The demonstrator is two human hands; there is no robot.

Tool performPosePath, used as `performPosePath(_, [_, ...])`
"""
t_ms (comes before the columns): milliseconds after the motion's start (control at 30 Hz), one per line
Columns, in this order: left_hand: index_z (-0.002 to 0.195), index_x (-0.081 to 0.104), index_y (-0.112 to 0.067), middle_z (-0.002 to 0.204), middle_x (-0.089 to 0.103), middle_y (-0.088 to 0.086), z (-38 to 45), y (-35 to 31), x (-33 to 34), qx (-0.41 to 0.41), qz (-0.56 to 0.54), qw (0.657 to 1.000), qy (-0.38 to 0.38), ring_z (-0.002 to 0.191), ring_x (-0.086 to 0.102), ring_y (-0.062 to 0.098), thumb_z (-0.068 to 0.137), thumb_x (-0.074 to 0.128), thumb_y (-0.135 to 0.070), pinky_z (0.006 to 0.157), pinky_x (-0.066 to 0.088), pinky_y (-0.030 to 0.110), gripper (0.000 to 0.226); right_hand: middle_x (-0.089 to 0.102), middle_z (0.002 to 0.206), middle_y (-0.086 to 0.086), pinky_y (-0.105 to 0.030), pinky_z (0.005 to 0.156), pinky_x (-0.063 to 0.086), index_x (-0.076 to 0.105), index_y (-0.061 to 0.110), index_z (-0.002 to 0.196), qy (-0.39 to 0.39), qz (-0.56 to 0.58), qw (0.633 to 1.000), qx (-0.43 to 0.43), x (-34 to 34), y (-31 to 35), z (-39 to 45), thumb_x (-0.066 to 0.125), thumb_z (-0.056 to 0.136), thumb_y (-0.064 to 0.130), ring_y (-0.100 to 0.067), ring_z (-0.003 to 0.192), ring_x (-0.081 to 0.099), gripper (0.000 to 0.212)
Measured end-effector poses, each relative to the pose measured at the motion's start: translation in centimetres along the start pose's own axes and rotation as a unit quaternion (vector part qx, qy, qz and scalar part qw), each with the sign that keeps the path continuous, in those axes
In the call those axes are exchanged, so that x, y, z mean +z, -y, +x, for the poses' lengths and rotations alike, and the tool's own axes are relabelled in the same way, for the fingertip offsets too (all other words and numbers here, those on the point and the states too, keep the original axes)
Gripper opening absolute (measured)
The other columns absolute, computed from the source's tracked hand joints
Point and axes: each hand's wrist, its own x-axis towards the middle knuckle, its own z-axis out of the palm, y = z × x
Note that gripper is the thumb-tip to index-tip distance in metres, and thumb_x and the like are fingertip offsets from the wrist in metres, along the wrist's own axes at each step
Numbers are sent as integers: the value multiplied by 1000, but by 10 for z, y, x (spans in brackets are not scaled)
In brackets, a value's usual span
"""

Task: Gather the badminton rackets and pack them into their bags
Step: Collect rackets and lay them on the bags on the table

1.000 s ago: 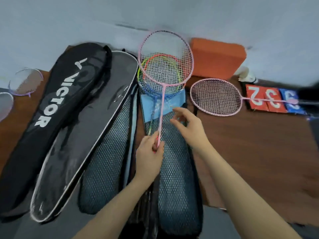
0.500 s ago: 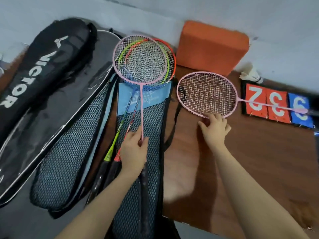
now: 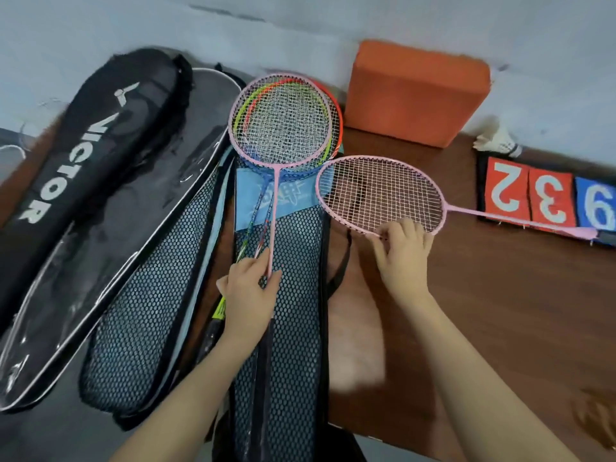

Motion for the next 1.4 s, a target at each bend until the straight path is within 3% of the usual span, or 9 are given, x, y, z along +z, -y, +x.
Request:
performPosePath(200, [122,61,-16,78,47,-6,3,14,-12,23,2,999,24,87,49,22,84,65,-18,76,23,31,38,56,81,-5,-35,75,24,57,13,80,-4,-6,1000,-26,-1,49,-21,47,88,39,-29,80,52,29])
performPosePath(300, [123,60,-14,80,53,-1,4,25,-21,53,0,998,36,83,51,25,83,58,-24,75,36,40,41,55,77,-2,-31,74,23,57,14,76,-10,18,1000,-14,5,75,-31,46,87,40,-25,76,53,31])
performPosePath(467, [120,60,-8,83,58,5,-3,49,-28,81,61,993,58,83,54,28,82,57,-26,71,36,38,42,56,76,1,-29,73,20,58,16,74,20,27,999,19,22,113,-41,57,87,38,-22,76,52,26])
performPosePath(667, [123,54,-7,109,56,11,0,51,-33,134,81,985,76,100,52,30,85,54,-30,83,47,43,45,59,101,3,-24,79,13,64,18,100,129,44,990,30,33,120,-47,58,89,38,-17,100,49,23])
performPosePath(767, [120,56,-10,114,56,9,-2,34,-30,174,88,978,77,107,48,26,84,61,-23,85,45,43,38,59,104,-1,-30,84,23,64,17,109,116,64,990,39,18,100,-59,61,87,34,-21,102,51,28])
performPosePath(933, [116,58,-16,113,56,8,-14,-3,-2,246,92,952,155,103,54,30,87,42,-36,85,44,44,39,59,101,-10,-41,76,40,63,13,110,68,7,989,133,-16,38,-101,70,80,20,-34,92,54,31])
performPosePath(1067, [133,43,-20,136,41,11,-32,-32,23,196,160,947,199,123,40,31,91,47,-41,100,32,42,48,61,98,-9,-42,81,33,65,15,103,102,-80,972,196,-30,-1,-131,66,82,22,-35,90,56,23])
performPosePath(1200, [138,34,-26,144,27,9,-44,-41,32,128,222,950,176,128,29,32,91,44,-47,104,26,44,53,59,76,-3,-37,70,27,63,16,80,99,-122,978,136,-31,-25,-145,45,80,29,-29,69,59,22])
performPosePath(1400, [136,43,-16,147,25,15,-49,-32,37,95,70,973,196,131,30,30,89,57,-33,109,27,48,52,60,73,4,-31,63,25,66,21,97,64,-42,997,12,-35,-36,-144,46,83,25,-21,65,59,24])
